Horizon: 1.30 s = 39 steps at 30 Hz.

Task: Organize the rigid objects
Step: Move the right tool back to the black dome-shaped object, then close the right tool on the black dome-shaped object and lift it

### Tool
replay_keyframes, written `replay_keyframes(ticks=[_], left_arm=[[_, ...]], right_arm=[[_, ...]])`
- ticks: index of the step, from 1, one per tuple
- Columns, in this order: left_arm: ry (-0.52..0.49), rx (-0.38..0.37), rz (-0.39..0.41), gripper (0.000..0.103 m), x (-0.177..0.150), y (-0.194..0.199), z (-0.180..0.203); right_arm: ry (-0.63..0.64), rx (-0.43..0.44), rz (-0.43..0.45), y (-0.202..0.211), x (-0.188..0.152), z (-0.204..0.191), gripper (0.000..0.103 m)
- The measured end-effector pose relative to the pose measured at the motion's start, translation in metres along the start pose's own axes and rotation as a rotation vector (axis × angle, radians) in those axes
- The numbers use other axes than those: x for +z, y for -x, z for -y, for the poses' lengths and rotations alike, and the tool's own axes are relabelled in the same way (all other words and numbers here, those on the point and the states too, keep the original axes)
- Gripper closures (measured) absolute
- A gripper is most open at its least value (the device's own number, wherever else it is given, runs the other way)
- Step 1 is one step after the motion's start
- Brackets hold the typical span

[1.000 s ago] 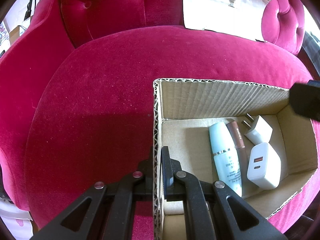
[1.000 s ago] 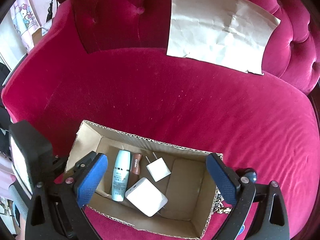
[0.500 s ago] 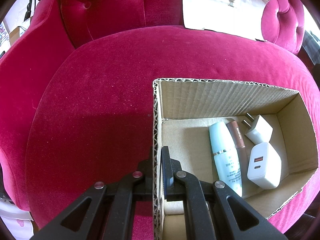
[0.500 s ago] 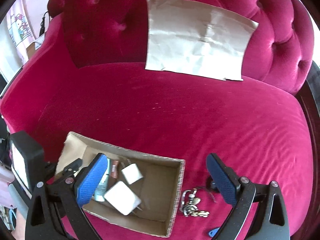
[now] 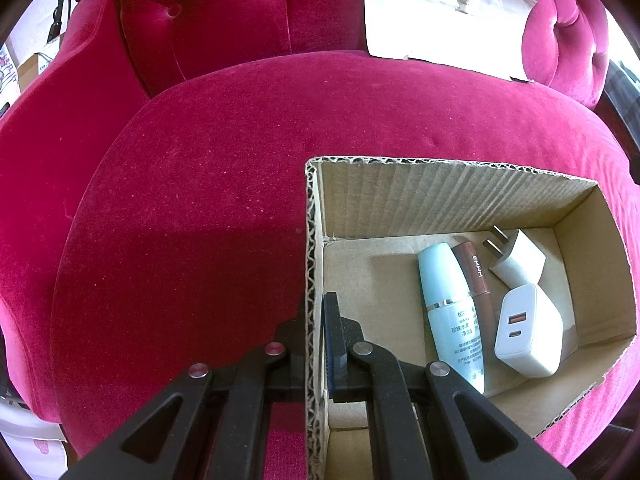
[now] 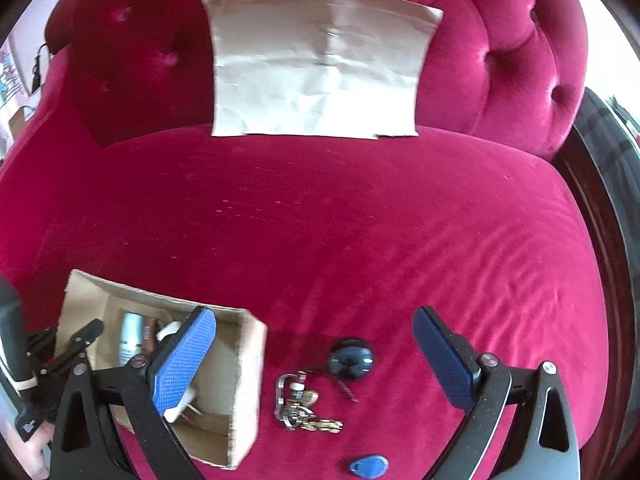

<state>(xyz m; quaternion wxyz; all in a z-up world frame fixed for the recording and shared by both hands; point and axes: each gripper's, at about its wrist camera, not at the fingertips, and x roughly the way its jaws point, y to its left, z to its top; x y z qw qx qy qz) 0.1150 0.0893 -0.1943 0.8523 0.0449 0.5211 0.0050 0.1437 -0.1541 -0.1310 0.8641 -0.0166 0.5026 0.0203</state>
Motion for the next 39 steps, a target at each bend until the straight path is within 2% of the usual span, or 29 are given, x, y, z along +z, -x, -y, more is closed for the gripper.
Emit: replay_keyframes(ticks=[17,32,35,39], left_arm=[[-0.002,-0.001,-0.002,0.098,0.000,0.000,-0.002],[-0.004,0.000,-0.002,0.098,0.000,0.000,0.000],[-0.004,-0.001,-0.002,0.098,0.000,-0.001,0.000],[-0.005,-0.001,-0.002,0.098,0.000,0.000,0.000]], right_arm=[[-0.028,-0.027,-0.076,-0.027,-0.022,0.050,0.002],[0.050,-0.021,-0.114,-0.054,-0.042,0.045,0.004],[0.054,-0.013,-0.112,-0.056,-0.042,0.042,0.009],[0.073,-0.013,-0.123,-0.059,-0.042,0.036,0.028]])
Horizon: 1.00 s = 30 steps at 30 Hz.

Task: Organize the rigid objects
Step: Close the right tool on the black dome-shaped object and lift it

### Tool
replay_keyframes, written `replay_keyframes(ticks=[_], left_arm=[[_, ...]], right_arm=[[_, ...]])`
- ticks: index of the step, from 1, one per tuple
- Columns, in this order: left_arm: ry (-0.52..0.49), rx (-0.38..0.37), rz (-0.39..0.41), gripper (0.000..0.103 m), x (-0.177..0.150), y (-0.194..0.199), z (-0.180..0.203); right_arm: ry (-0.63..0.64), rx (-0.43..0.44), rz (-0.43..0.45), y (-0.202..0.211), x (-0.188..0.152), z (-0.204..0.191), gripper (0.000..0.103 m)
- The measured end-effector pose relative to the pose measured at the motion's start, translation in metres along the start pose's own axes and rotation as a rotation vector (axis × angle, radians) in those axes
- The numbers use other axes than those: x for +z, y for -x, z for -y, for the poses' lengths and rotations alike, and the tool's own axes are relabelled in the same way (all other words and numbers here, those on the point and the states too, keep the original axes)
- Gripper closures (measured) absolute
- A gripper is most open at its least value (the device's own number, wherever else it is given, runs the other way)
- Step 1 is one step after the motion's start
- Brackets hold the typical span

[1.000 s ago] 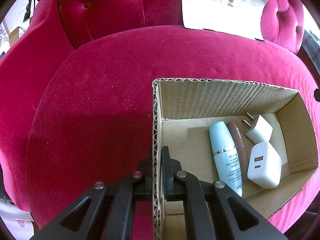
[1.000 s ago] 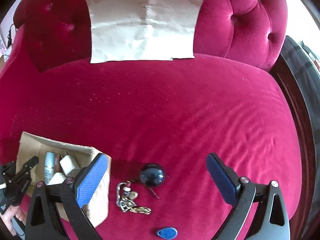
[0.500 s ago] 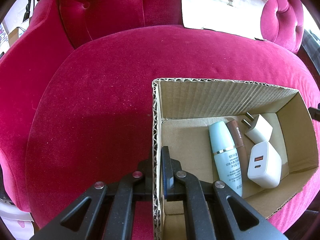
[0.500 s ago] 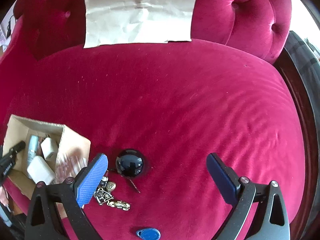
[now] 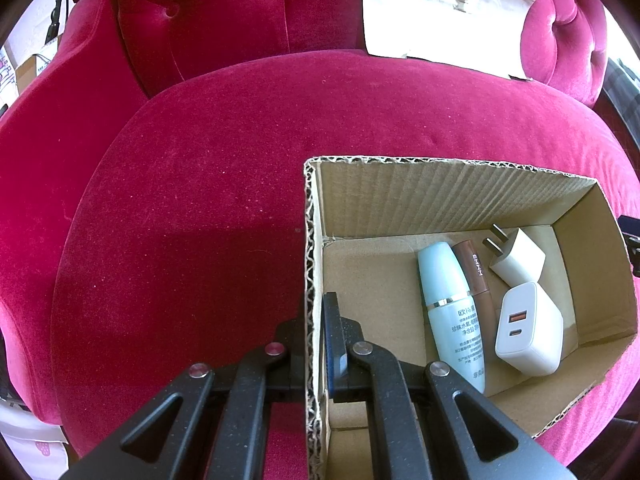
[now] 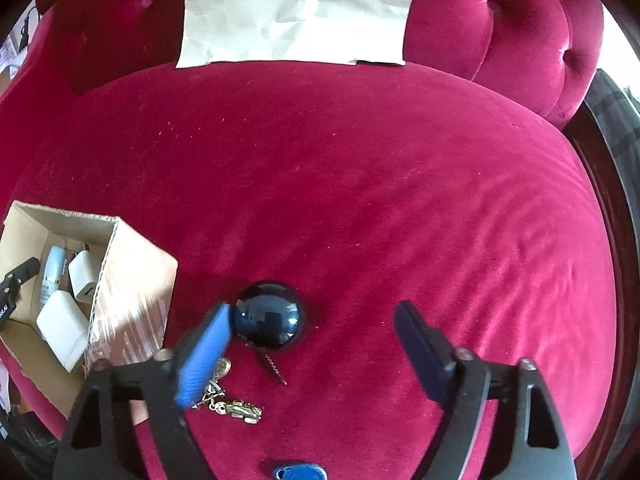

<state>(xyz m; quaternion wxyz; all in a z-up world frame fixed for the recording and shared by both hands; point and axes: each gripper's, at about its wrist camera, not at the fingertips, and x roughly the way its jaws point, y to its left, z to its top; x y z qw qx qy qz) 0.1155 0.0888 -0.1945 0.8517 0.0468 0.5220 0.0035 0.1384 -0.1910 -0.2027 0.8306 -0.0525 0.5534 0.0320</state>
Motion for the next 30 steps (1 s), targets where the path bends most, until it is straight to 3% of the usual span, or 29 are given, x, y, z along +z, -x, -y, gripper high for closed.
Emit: replay_keyframes(ticks=[2,3,30], left_arm=[[0.001,-0.001,0.000,0.098,0.000,0.000,0.000],[0.001,0.000,0.000,0.098,0.000,0.000,0.000],[0.001,0.001,-0.001,0.098,0.000,0.000,0.001]], right_arm=[[0.002,0.021,-0.007,-0.001,0.000,-0.004,0.045],[-0.002,0.039,-0.011,-0.001,0.000,-0.004,0.063],[-0.089,-0.009,-0.090,0.019,0.016,-0.002,0.063]])
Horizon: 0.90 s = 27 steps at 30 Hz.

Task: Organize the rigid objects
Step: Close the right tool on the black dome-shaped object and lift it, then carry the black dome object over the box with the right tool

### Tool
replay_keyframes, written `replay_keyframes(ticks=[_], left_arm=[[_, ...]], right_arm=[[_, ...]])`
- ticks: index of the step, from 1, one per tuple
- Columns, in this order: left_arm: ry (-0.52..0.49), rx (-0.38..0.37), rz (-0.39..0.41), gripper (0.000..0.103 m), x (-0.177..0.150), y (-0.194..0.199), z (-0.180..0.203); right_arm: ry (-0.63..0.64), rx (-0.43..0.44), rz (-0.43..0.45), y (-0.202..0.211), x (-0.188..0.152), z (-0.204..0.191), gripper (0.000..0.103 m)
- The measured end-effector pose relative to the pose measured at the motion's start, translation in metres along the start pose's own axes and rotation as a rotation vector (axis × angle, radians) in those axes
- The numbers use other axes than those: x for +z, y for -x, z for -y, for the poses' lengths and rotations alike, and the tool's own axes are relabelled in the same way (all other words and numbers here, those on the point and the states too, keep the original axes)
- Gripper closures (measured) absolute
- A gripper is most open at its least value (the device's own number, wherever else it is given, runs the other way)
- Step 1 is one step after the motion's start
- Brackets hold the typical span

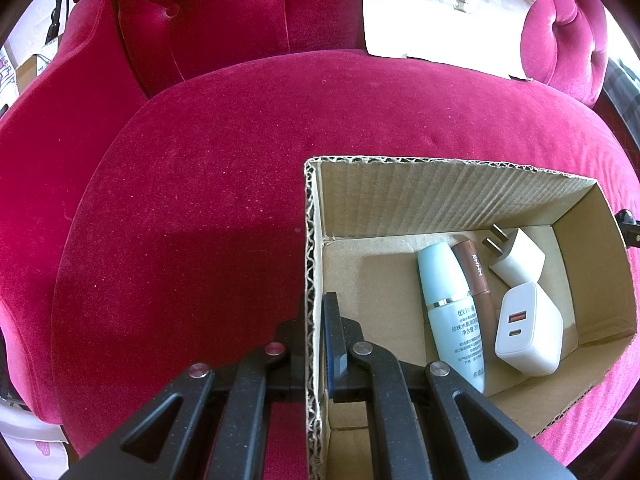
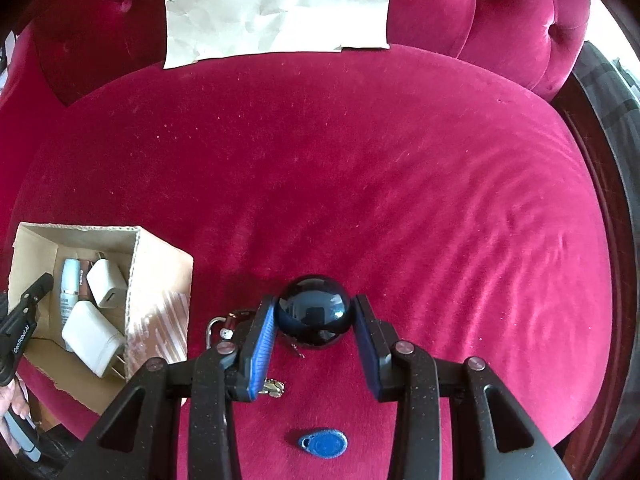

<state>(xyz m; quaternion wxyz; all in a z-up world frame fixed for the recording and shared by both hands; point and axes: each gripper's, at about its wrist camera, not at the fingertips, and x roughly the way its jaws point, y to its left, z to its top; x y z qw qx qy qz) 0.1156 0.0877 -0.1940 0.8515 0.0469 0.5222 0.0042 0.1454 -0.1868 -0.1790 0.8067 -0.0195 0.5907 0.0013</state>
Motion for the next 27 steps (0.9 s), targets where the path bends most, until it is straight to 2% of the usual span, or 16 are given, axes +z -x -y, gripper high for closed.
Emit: replay_keyframes(ticks=[14,27], left_arm=[[0.001,0.001,-0.001,0.098,0.000,0.000,0.000],[0.002,0.005,0.000,0.098,-0.001,0.001,0.002]], right_arm=[[-0.008,-0.029,0.022,0.041,0.007,-0.005,0.063],[0.036,0.002,0.092,0.071,0.014,-0.034,0.063]])
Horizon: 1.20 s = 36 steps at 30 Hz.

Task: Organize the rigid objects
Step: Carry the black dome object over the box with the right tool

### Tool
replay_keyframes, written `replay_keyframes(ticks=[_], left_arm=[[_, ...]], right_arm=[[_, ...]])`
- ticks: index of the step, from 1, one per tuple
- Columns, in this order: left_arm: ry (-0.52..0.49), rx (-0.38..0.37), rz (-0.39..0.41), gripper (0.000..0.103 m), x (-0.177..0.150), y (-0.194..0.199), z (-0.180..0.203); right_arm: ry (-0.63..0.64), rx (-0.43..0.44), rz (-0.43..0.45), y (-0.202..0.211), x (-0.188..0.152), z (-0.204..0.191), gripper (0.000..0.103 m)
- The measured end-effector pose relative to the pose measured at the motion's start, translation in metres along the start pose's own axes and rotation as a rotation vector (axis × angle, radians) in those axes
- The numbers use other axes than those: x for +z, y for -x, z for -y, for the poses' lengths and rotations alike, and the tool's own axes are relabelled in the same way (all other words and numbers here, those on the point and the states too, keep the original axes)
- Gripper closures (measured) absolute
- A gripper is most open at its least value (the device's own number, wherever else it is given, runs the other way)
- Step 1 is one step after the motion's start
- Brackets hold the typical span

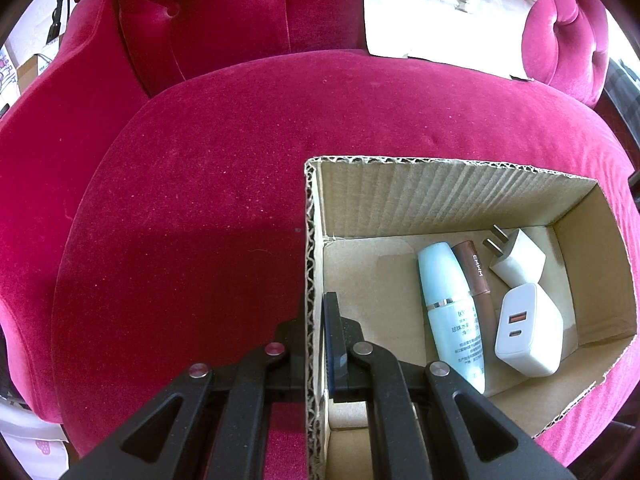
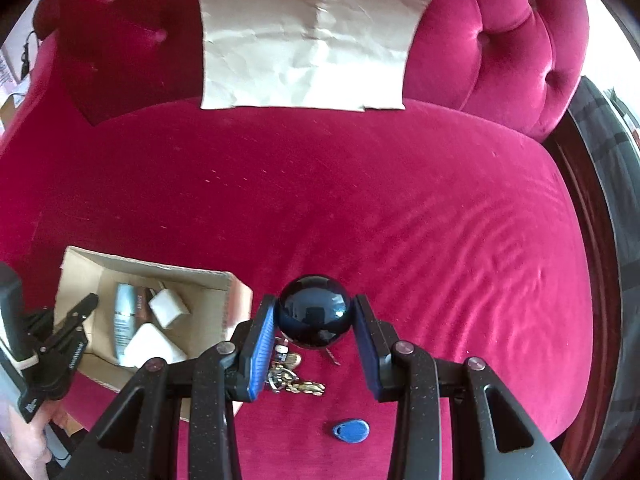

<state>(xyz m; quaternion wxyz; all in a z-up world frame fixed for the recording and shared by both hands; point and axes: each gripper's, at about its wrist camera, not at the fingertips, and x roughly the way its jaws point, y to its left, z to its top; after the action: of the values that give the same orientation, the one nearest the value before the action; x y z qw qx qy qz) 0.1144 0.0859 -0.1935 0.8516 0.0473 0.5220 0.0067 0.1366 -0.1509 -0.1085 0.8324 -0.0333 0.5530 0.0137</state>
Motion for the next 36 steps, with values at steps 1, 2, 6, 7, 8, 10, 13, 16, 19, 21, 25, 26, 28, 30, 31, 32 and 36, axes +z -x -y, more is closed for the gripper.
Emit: replay_keyframes(ticks=[1,2,6,7,8,10,13,16,19,21,25,26,28,30,31,32,36], left_arm=[[0.000,0.001,0.000,0.098,0.000,0.000,0.000],[0.001,0.000,-0.001,0.098,0.000,0.000,0.000],[0.002,0.000,-0.002,0.098,0.000,0.000,0.001],[0.001,0.000,-0.002,0.098,0.000,0.000,0.001],[0.001,0.000,-0.002,0.098,0.001,-0.001,0.001],[0.002,0.000,-0.002,0.098,0.001,-0.001,0.001],[0.003,0.000,-0.002,0.098,0.001,-0.001,0.001],[0.002,-0.001,-0.002,0.098,0.001,-0.001,0.001],[0.001,-0.002,-0.002,0.098,0.001,-0.002,0.001],[0.000,-0.001,-0.002,0.098,0.001,-0.002,0.001],[0.001,-0.003,-0.001,0.098,0.001,-0.002,0.000],[0.000,-0.003,-0.001,0.098,0.001,-0.002,0.000],[0.000,-0.005,-0.001,0.098,0.001,-0.002,0.000],[0.001,-0.005,-0.002,0.099,0.001,-0.002,-0.001],[0.003,-0.005,-0.002,0.099,0.001,-0.002,-0.001],[0.004,-0.005,-0.002,0.099,0.001,-0.002,-0.001],[0.005,-0.005,-0.002,0.099,0.001,-0.002,-0.002]], right_arm=[[0.005,0.002,0.007,0.002,0.001,-0.003,0.063],[0.013,0.005,0.014,0.006,0.002,-0.007,0.063],[0.036,0.025,0.033,0.013,0.003,-0.021,0.063],[0.040,0.028,0.033,0.013,0.004,-0.023,0.063],[0.047,0.036,0.034,0.014,0.004,-0.026,0.063],[0.061,0.046,0.038,0.015,0.005,-0.033,0.063],[0.082,0.066,0.045,0.017,0.007,-0.043,0.063],[0.110,0.088,0.050,0.016,0.008,-0.056,0.063],[0.135,0.104,0.047,0.014,0.008,-0.069,0.063],[0.150,0.115,0.046,0.013,0.008,-0.078,0.063],[0.172,0.135,0.042,0.012,0.007,-0.095,0.063],[0.176,0.139,0.042,0.012,0.007,-0.098,0.063],[0.183,0.149,0.041,0.011,0.007,-0.105,0.063],[0.192,0.156,0.041,0.010,0.008,-0.109,0.063],[0.199,0.162,0.043,0.009,0.008,-0.113,0.063],[0.201,0.163,0.042,0.009,0.008,-0.116,0.063],[0.209,0.175,0.034,0.004,0.006,-0.125,0.063]])
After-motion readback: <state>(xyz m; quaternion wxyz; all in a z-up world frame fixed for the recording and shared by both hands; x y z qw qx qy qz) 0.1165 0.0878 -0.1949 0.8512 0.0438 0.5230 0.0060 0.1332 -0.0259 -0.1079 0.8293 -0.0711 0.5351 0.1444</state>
